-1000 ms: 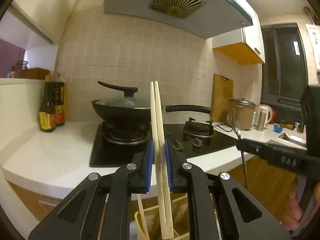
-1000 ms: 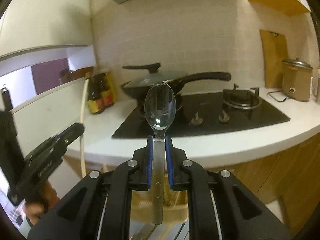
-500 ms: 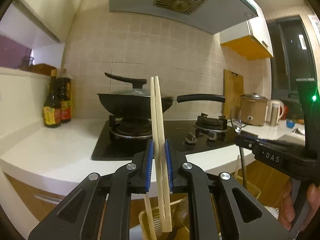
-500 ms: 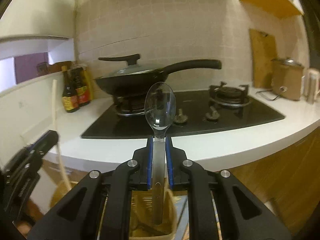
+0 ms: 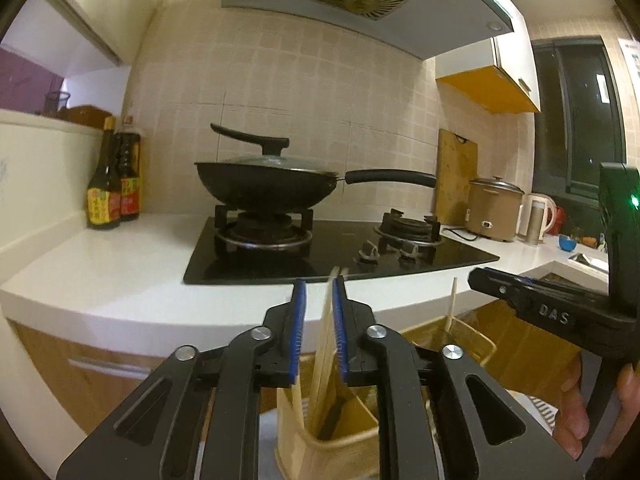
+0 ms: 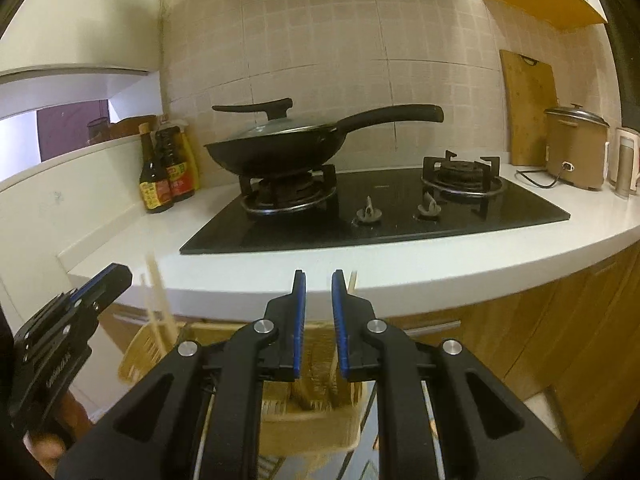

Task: Organize utensils
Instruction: 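Open both tools to drop the chopsticks and spoon into the caddy, then move both open tools back toward the utensils on the cloth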

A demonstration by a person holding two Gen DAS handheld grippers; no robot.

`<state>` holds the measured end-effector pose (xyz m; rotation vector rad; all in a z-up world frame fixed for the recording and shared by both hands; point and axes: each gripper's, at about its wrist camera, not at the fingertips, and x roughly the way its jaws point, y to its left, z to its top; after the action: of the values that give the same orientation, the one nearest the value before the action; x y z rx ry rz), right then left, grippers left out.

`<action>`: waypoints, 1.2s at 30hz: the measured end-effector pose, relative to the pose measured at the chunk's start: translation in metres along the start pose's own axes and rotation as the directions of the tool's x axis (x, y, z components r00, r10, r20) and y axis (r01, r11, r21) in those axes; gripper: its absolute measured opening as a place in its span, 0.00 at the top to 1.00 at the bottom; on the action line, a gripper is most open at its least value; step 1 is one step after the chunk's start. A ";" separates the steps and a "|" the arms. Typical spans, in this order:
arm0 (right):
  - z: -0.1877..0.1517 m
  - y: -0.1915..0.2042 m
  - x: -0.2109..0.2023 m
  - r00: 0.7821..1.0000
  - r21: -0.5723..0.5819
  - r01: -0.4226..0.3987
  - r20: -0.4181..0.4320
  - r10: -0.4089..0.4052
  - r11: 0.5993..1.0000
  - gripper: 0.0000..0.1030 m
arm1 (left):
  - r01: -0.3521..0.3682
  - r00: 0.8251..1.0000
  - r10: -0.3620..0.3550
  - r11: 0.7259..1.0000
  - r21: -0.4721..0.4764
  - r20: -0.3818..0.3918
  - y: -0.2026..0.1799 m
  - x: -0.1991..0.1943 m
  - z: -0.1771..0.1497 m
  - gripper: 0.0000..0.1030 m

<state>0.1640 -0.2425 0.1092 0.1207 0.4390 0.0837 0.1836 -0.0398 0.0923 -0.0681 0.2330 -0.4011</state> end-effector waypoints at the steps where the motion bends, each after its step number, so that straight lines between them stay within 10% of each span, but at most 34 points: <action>1: -0.002 0.001 -0.005 1.000 -0.004 -0.004 -0.007 0.004 1.000 0.88 | 0.002 1.000 -0.002 1.000 -0.007 -0.001 0.001 -0.004 0.000 0.75; 13: -0.038 0.017 -0.079 0.985 -0.018 -0.100 -0.144 0.096 0.995 0.67 | 0.100 0.991 -0.105 0.993 -0.065 -0.077 0.004 -0.076 -0.006 0.54; 16: -0.052 0.020 -0.095 0.978 -0.015 -0.097 -0.189 0.093 0.995 0.50 | 0.087 0.987 -0.095 0.994 -0.062 -0.131 0.002 -0.094 -0.016 0.54; 22: -0.102 0.021 -0.104 0.942 0.018 -0.047 -0.330 0.050 0.999 0.48 | 0.016 0.976 -0.036 0.995 -0.096 -0.217 0.011 -0.128 -0.049 0.45; 27: -0.146 0.015 -0.091 0.878 0.069 0.003 -0.478 0.030 0.998 0.48 | -0.027 0.939 -0.006 0.995 -0.091 -0.345 0.015 -0.130 -0.088 0.45; 36: -0.183 0.016 -0.080 0.840 0.029 0.071 -0.541 -0.044 0.997 0.71 | -0.017 0.858 0.009 1.000 -0.010 -0.514 0.000 -0.110 -0.137 0.65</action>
<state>0.0124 -0.2172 -0.0200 0.1311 1.0144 0.0462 0.0531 0.0009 -0.0174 0.0297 0.7682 -0.3984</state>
